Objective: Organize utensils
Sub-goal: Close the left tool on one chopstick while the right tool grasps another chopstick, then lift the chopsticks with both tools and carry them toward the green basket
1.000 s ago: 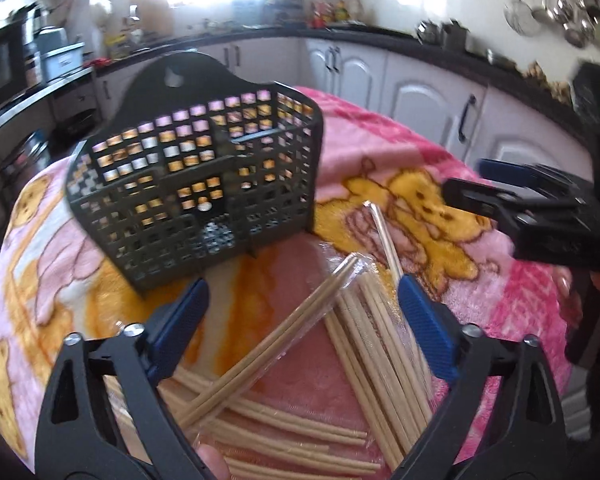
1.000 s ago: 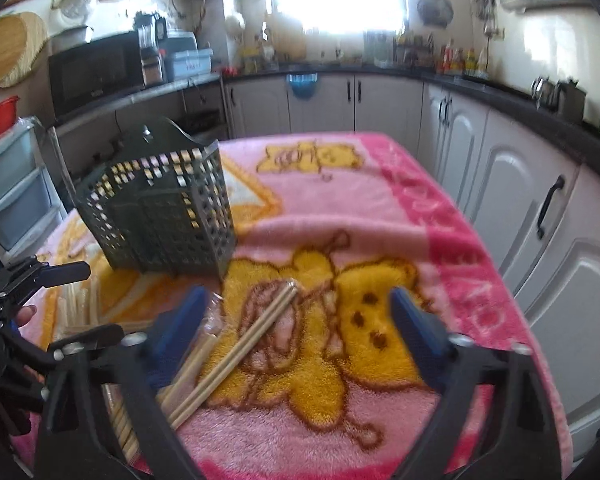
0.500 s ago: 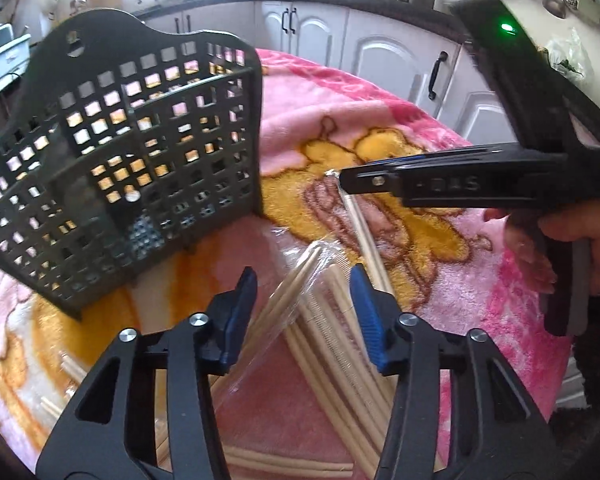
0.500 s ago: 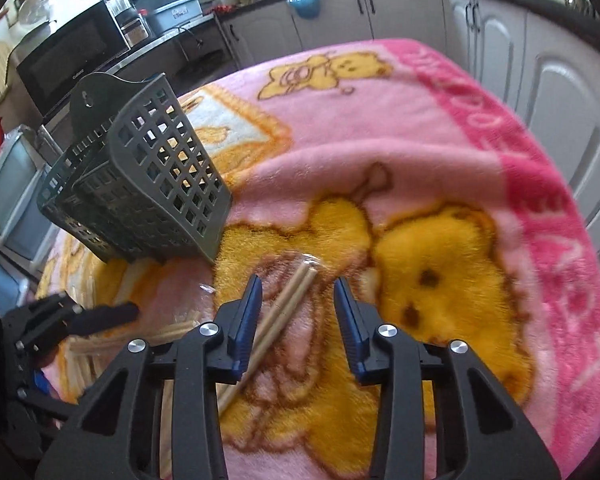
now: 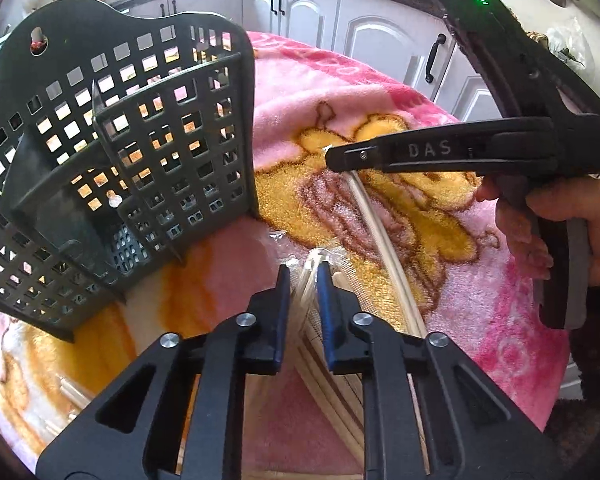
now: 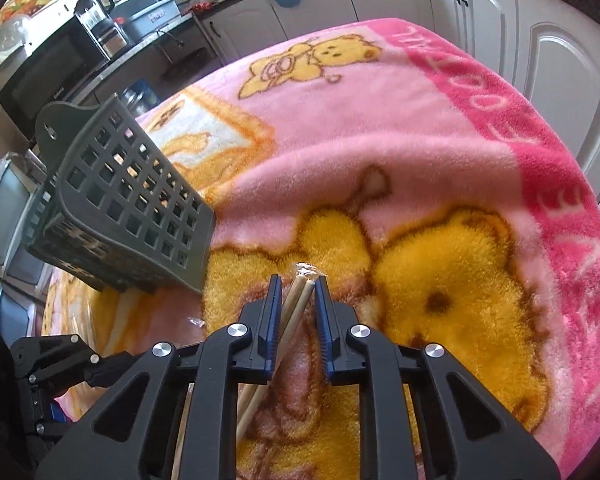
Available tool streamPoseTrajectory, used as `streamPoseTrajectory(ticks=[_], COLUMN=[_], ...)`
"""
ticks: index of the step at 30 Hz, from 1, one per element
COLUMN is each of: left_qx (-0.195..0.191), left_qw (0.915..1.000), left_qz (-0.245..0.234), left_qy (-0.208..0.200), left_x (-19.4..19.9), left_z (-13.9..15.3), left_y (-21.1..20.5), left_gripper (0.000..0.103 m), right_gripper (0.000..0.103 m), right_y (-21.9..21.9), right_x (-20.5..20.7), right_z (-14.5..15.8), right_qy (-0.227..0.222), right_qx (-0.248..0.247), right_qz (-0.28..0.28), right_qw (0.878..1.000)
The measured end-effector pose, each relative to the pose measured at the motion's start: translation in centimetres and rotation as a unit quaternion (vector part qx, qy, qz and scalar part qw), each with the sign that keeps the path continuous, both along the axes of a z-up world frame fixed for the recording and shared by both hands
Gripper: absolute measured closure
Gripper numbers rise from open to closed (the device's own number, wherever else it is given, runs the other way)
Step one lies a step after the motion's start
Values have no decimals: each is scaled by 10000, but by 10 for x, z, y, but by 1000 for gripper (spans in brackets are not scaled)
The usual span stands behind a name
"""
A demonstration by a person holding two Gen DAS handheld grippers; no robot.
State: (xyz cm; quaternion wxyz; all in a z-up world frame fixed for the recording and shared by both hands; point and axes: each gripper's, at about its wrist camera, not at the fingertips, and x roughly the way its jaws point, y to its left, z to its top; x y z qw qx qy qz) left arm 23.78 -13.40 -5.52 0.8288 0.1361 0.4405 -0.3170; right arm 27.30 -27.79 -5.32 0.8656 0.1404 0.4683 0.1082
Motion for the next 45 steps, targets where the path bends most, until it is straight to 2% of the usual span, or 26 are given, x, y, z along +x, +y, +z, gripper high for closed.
streamPoseTrajectory(ticks=[3, 4, 14, 18, 19, 26, 39, 45], left_qx=[35, 63, 85, -120, -211, -638, -1279, -1618], left_qw=[10000, 10000, 9993, 9991, 9987, 9945, 9807, 9715], left_qz=[-56, -71, -120, -1, 42, 276, 554, 738], left_qy=[7, -23, -336, -417, -460, -789, -1369, -1569], left_x=[-2, -3, -17, -24, -26, -34, -46, -44], left_z=[7, 9, 36, 48, 54, 85, 142, 163], left_y=[5, 5, 9, 18, 22, 34, 57, 66], left_gripper=[98, 103, 103, 103, 103, 103, 103, 103], right_gripper=[87, 87, 88, 89, 93, 95, 97, 97], right_y=[-2, -2, 3, 5, 6, 15, 32, 37], right_x=[-3, -5, -23, -32, -34, -51, -77, -83], right_z=[7, 10, 42, 56, 59, 87, 142, 167], right_qy=[-152, -209, -791, -990, -1032, -1463, -2251, -2645], right_qx=[66, 78, 27, 89, 104, 87, 141, 160], right_qz=[66, 87, 247, 301, 321, 561, 854, 889], right_qw=[9998, 9997, 9966, 9946, 9941, 9876, 9705, 9601])
